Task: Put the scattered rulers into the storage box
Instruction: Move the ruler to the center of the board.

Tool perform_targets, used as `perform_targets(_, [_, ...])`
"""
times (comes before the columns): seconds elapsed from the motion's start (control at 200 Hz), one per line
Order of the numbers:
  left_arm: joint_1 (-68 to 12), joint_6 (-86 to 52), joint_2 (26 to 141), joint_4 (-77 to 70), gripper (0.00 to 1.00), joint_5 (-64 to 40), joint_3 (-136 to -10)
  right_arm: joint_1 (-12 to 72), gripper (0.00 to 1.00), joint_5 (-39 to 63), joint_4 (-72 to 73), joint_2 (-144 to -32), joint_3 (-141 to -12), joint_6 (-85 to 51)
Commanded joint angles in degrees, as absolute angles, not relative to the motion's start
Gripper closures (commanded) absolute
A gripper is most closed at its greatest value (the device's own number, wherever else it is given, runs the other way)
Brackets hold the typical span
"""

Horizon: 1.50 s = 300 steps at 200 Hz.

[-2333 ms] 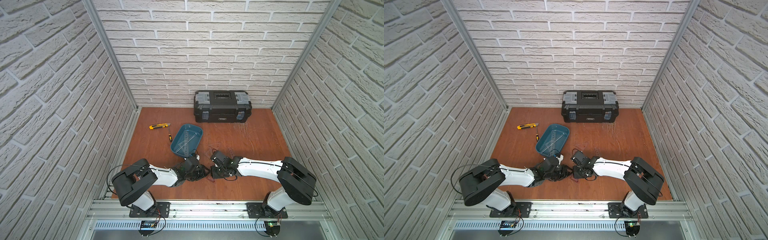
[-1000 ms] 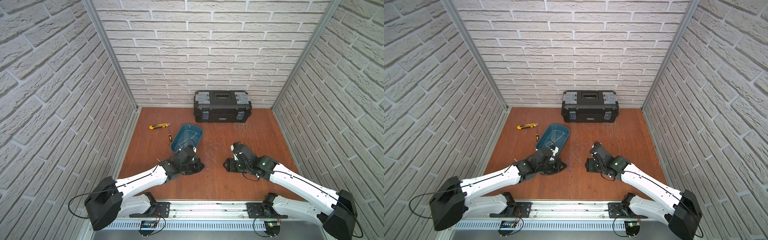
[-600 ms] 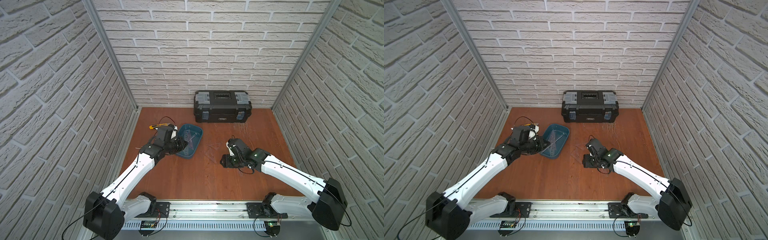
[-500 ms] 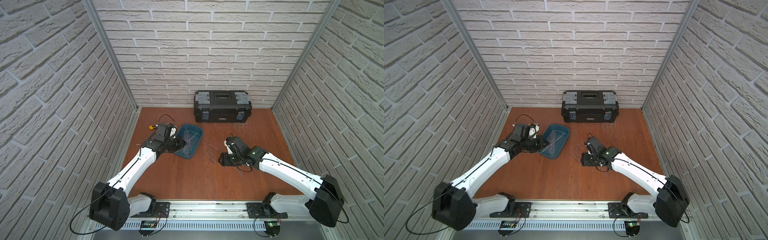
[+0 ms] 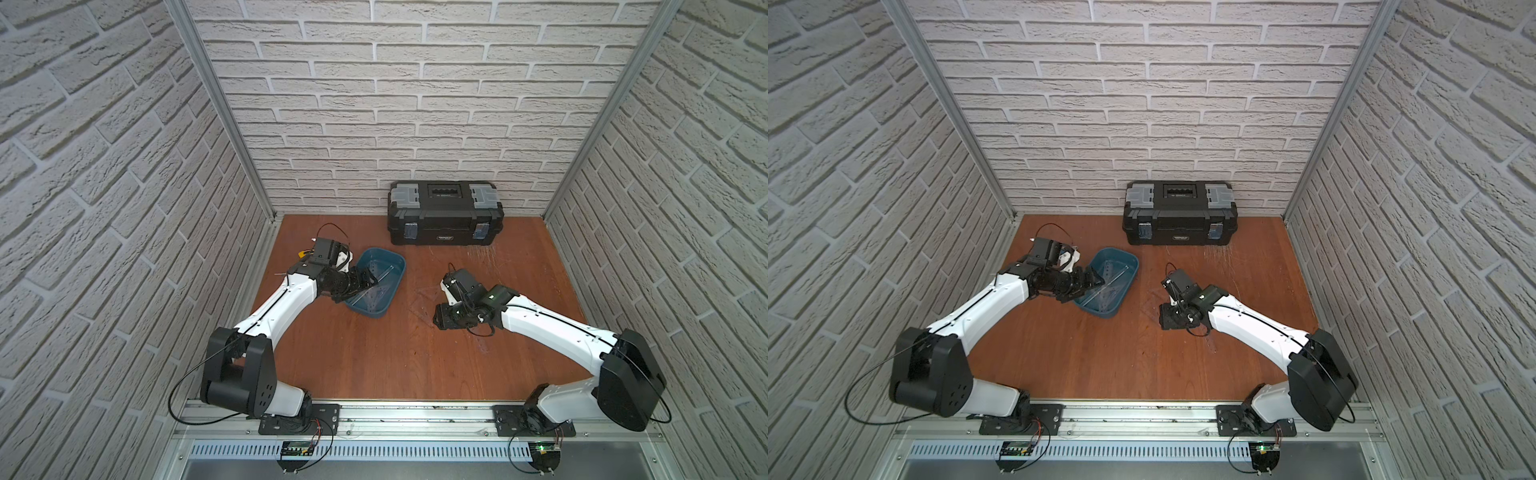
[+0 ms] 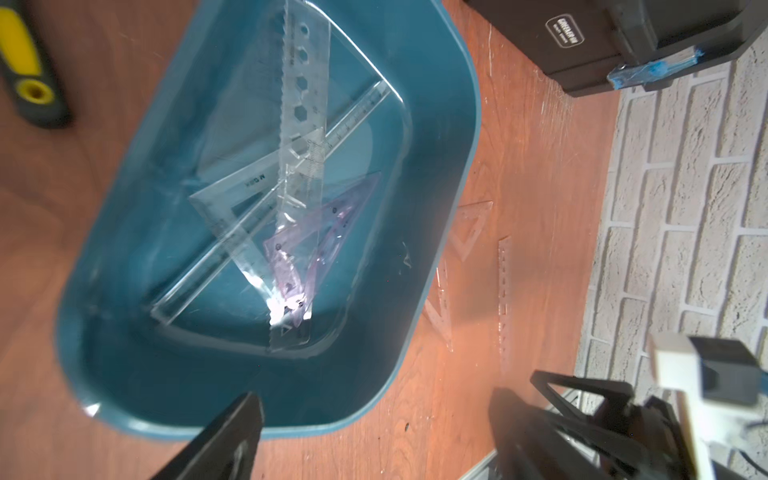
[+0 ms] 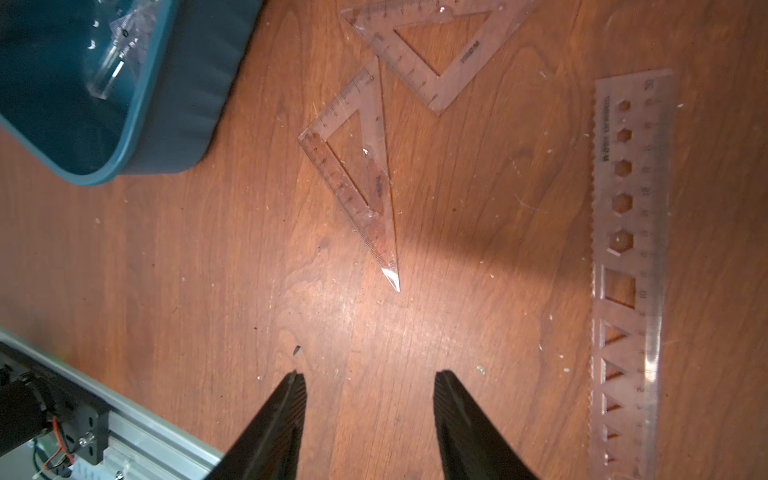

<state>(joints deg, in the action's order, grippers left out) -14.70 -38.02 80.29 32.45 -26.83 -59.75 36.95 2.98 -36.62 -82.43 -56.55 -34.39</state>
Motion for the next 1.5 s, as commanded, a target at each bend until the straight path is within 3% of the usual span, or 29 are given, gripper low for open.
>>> perform_targets(0.0, [-14.51,-36.85,74.41,36.13,0.12,-23.66,-61.80,36.74,0.49,1.22,-37.05,-86.27,-60.04,-30.74])
perform_targets(0.33, [-19.78,-45.38,54.86,37.79,0.17,-16.20,-49.23,37.09,0.55,-4.56,-40.91,-103.57,-73.74,-25.45])
perform_targets(0.61, [-23.45,-51.14,41.95,40.01,0.18,-11.47,-39.41,37.11,0.60,-6.47,-42.21,-110.88,-79.70,-23.90])
perform_targets(1.495, [-23.65,-52.80,41.70,37.60,0.18,-12.92,-36.44,38.45,0.65,-6.60,-39.91,-114.86,-77.07,-24.46])
